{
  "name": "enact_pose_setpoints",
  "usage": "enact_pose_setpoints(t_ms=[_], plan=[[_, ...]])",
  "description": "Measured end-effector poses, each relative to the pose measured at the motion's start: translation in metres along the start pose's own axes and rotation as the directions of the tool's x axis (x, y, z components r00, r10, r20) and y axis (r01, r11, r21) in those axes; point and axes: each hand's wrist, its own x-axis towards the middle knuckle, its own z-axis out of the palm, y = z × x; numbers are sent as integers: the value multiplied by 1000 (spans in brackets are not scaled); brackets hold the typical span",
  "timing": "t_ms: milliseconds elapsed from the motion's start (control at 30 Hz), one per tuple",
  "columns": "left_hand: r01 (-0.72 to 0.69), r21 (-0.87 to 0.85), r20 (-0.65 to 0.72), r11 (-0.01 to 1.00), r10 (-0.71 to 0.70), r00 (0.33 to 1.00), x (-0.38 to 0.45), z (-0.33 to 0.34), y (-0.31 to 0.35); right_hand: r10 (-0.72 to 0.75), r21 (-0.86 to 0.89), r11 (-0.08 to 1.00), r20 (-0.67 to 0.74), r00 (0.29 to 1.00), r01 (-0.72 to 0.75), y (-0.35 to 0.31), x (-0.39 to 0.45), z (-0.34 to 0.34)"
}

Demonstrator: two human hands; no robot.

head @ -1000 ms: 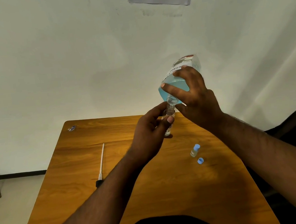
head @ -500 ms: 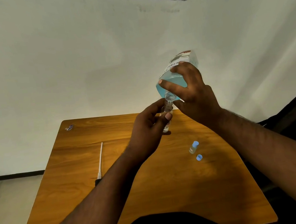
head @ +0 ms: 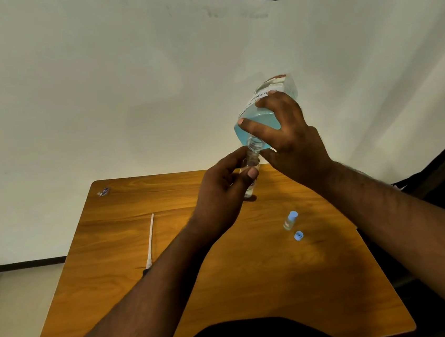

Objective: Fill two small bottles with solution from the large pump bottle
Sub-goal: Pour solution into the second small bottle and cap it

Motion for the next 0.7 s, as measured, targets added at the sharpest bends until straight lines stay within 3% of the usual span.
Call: enact_pose_setpoints(t_ms=[700], plan=[[0, -33, -8, 999, -1, 1000, 0, 2, -2, -14, -13, 1000, 7, 1000, 14, 2, 0, -2]])
